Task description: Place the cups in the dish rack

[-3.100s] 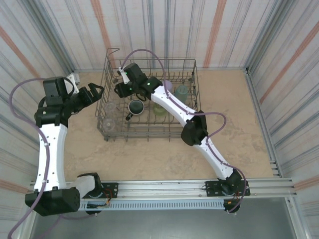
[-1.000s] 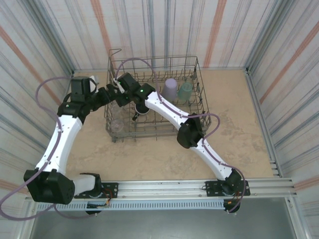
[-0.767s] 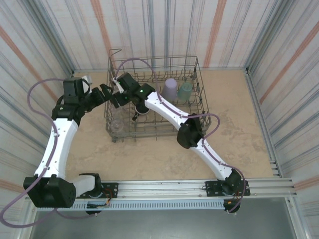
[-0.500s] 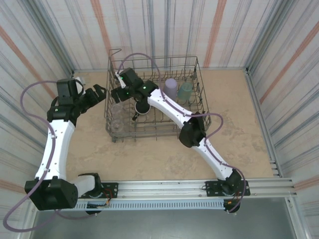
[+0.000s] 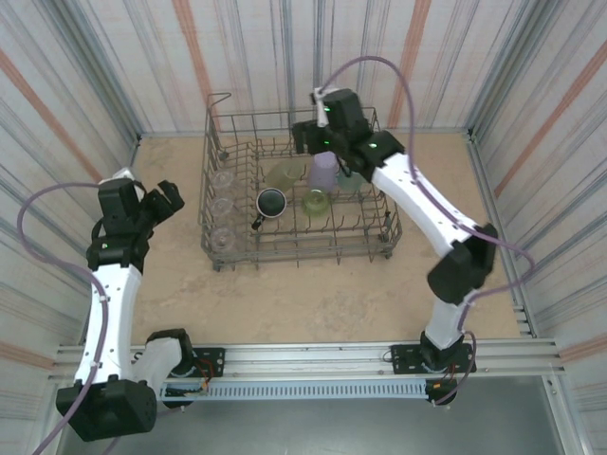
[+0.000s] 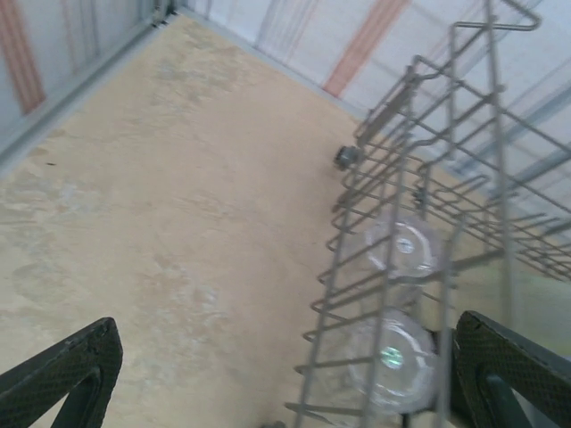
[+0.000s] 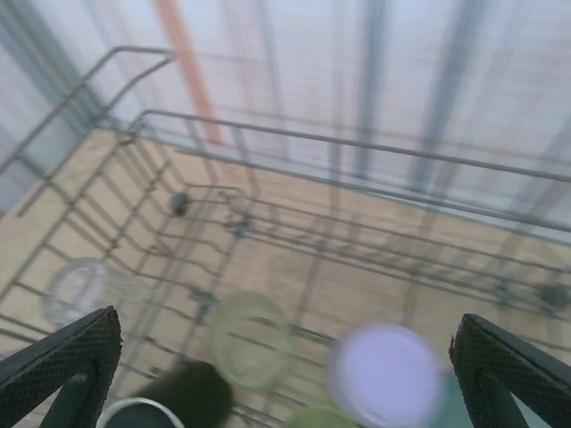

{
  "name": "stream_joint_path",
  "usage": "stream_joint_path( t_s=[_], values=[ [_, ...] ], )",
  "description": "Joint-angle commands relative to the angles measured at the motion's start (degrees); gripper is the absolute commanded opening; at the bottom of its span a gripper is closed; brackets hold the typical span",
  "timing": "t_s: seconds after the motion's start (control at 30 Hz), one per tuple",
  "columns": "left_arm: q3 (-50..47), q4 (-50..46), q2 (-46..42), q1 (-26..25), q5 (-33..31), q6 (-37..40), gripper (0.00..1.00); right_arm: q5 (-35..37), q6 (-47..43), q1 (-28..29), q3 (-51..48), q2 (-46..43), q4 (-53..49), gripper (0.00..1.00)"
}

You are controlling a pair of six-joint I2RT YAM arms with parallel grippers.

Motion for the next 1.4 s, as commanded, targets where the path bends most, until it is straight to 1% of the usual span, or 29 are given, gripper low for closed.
stream_joint_path(
  t_s=[0.0,0.1,0.13,0.23,0.27,0.3,0.37,0.4,0.47,0.53,0.57,0.6,0.67,0.7,0.73,0.77,0.87,0.93,1.0,1.03,1.07,1.1,1.13,1.17,1.2,1.23,1.27,1.3,1.37],
  values=[
    [-6.4,7.5,-2.2,0.1,-7.7,4.0,0.99,2.6,0.3,-5.3,-12.9,-10.2,5.3,0.99],
    [-13.9,14.6,-3.6,-0.1,-9.6,4.6,0.99,4.2,0.5,-11.4,-24.2,-18.7,7.1,0.99],
    [-16.5,18.2,-3.6,-0.3,-9.4,4.7,0.99,5.1,0.6,-13.6,-27.6,-21.1,7.3,0.99],
    [-24.1,30.4,-1.0,-0.4,-9.6,5.1,0.99,6.8,-1.1,-19.0,-39.0,-27.4,9.9,0.99],
    [-25.4,32.5,0.5,-0.4,-10.5,5.1,0.99,7.0,-1.5,-20.4,-42.5,-29.3,11.1,0.99],
    [-26.5,34.8,2.1,-0.6,-11.5,5.7,0.99,6.5,-1.7,-22.2,-46.8,-31.4,12.8,0.99],
    [-28.1,38.6,5.4,-1.3,-13.1,7.5,0.99,2.9,-2.1,-25.8,-54.4,-35.2,17.5,0.99],
    [-28.9,40.9,6.6,-1.8,-13.5,9.3,0.98,2.6,-2.5,-27.2,-59.0,-37.1,21.3,0.99],
    [-30.7,45.8,8.3,-2.8,-14.4,12.4,0.99,4.9,-4.7,-28.1,-67.6,-40.6,31.3,0.99],
    [-33.2,51.8,9.8,-3.1,-14.4,14.0,0.99,5.1,-8.9,-28.7,-78.1,-42.7,46.0,0.99],
    [-34.1,54.1,10.5,-3.0,-14.3,14.4,0.99,5.9,-9.5,-29.1,-81.7,-42.7,52.1,0.99],
    [-34.8,56.6,11.6,-3.1,-14.1,15.1,0.99,7.6,-7.9,-29.9,-84.6,-42.3,56.6,0.99],
    [-35.6,60.5,14.5,-3.1,-13.0,16.4,0.99,8.0,-3.6,-32.8,-84.5,-39.4,55.1,0.99],
    [-35.4,62.4,16.3,-3.1,-12.5,16.9,0.99,7.0,-2.3,-33.9,-83.2,-37.2,53.3,0.99],
    [-34.7,62.6,17.5,-3.1,-11.6,17.1,0.99,6.7,-1.9,-34.3,-82.5,-34.5,53.7,0.99],
    [-34.2,63.2,18.4,-3.2,-10.6,17.8,0.99,6.5,-2.0,-34.2,-82.8,-32.0,56.3,0.99],
    [-33.9,68.2,22.6,-3.4,-9.9,18.1,0.99,6.5,-2.3,-34.3,-86.4,-23.2,72.0,0.99],
    [-33.8,72.5,26.1,-4.2,-8.7,19.4,0.99,6.6,-3.4,-34.0,-86.1,-20.1,75.1,0.99],
    [-31.2,67.9,26.5,-6.8,-9.9,21.7,0.99,5.6,-2.9,-34.4,-85.3,-17.1,75.7,0.99],
    [-30.7,69.2,28.3,-8.0,-10.1,23.3,0.99,4.8,-3.6,-34.4,-85.9,-14.7,80.6,0.99],
    [-30.1,69.8,29.9,-8.8,-9.1,24.9,0.99,2.6,-4.2,-34.4,-86.0,-14.6,79.3,0.99],
    [-29.0,69.9,32.0,-9.5,-7.6,26.4,0.99,1.7,-4.4,-34.2,-85.9,-13.8,79.8,0.99],
    [-28.9,72.7,33.7,-9.7,-7.3,27.7,0.99,2.0,-5.1,-33.9,-86.6,-11.6,84.1,0.99],
    [-29.7,71.8,33.2,-9.2,-5.9,27.1,0.99,3.0,-5.6,-33.5,-86.6,-9.7,86.3,0.99],
    [-30.0,72.5,33.2,-9.0,-5.5,26.9,0.99,4.1,-4.9,-33.3,-85.0,-11.2,79.5,0.99],
    [-30.1,73.6,33.8,-9.3,-5.9,27.3,0.99,4.4,-3.9,-33.5,-82.9,-11.9,74.9,0.99],
    [-30.1,72.9,33.6,-9.5,-6.2,27.3,0.99,4.3,-4.8,-33.3,-83.6,-10.7,79.7,0.99],
    [-30.0,72.3,33.2,-9.4,-5.9,27.2,0.99,4.7,-5.2,-33.1,-84.7,-10.8,80.7,0.99],
    [-30.0,72.7,33.5,-9.4,-6.0,27.2,0.99,4.8,-4.9,-33.1,-83.2,-11.1,77.3,0.99]
  ],
)
